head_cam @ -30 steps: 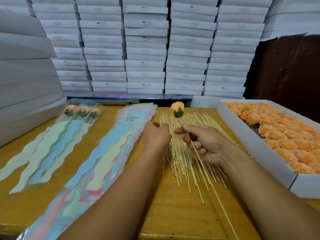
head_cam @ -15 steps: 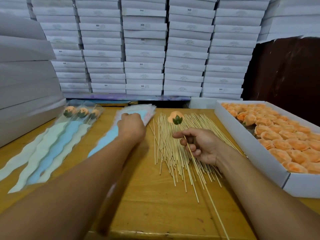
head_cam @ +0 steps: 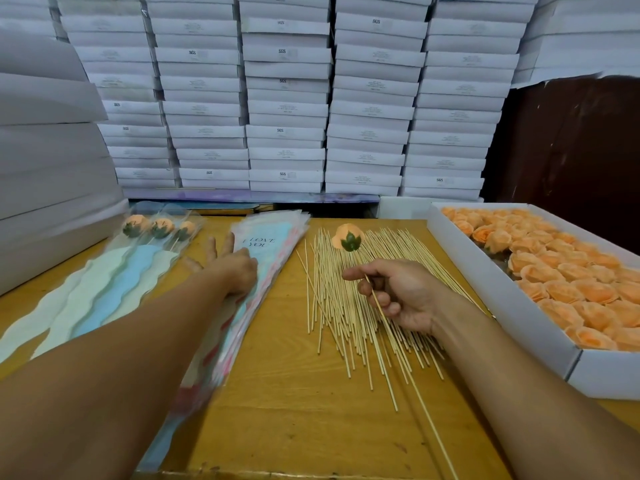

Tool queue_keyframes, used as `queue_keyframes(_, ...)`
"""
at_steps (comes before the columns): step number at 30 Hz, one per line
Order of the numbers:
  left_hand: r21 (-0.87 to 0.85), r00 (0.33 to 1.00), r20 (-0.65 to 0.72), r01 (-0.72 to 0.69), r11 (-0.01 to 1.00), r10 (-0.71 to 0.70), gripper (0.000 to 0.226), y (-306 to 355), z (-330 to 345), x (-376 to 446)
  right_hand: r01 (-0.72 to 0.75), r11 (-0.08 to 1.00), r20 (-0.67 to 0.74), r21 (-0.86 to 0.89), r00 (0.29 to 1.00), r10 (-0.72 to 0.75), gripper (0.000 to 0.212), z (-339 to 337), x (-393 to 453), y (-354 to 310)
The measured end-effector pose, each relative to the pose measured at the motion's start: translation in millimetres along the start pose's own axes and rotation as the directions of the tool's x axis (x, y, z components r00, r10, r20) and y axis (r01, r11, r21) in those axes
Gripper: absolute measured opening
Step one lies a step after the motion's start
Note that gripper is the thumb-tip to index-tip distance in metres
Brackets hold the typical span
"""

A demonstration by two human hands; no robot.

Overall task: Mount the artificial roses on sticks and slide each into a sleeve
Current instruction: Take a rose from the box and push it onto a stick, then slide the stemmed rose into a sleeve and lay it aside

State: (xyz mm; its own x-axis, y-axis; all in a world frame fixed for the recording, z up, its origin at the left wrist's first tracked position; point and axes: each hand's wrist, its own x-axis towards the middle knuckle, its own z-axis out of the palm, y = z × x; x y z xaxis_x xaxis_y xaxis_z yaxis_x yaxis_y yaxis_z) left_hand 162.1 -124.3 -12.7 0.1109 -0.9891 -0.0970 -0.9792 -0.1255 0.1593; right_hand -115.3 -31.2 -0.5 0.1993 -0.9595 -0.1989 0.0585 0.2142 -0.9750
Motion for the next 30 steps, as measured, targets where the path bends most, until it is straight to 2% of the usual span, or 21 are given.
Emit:
queue_keyframes(5, -0.023, 0.996, -0.086, -0.009, 1.0, 0.007, 0.047, 0.7, 8.4, 4.5, 0.005, 1.0, -0.004, -0.007, 1.0, -0.005, 0.027, 0.4, -0.6, 0.0)
queue_keyframes(8, 0.038, 0.986, -0.163, -0.027, 0.999, 0.033, 0.041, 2.1, 10.3, 1.4, 0.005, 1.0, -0.008, -0.008, 1.0, -0.005, 0.027, 0.5, -1.0, -0.2)
queue_keyframes(11, 0.127, 0.986, -0.162, -0.017, 0.992, 0.038, 0.026, 6.7, 1.1, -7.2, 0.006, 1.0, -0.007, -0.009, 1.0, -0.006, 0.026, 0.1, -1.5, -0.7)
queue_keyframes(13, 0.133, 0.984, -0.168, -0.027, 0.991, 0.05, 0.011, 10.3, -9.0, -14.4, 0.006, 1.0, -0.004, -0.013, 1.0, -0.006, 0.026, -0.1, -1.6, -0.7)
queue_keyframes(15, 0.166, 0.976, -0.2, -0.055, 0.985, 0.088, 0.005, 15.4, -19.5, -20.3, 0.004, 1.0, -0.004, -0.019, 1.0, -0.004, 0.027, 0.5, -1.3, -0.6)
queue_keyframes(19, 0.175, 0.958, -0.257, -0.083, 0.981, 0.127, 0.012, 33.8, -35.3, -34.6, -0.001, 1.0, 0.006, -0.003, 1.0, 0.001, 0.026, 1.7, -0.6, -0.5)
queue_keyframes(26, -0.068, 0.951, -0.234, -0.225, 0.972, 0.204, 0.022, 75.5, -31.0, -73.3, -0.043, 0.995, 0.043, 0.093, 0.998, 0.04, 0.018, 4.4, -0.9, -1.4)
queue_keyframes(30, 0.048, 0.919, -0.225, -0.322, 0.946, 0.324, 0.03, 95.5, -16.6, -108.4, -0.066, 0.975, 0.112, 0.211, 0.993, 0.043, 0.019, 1.8, -1.6, -2.2)
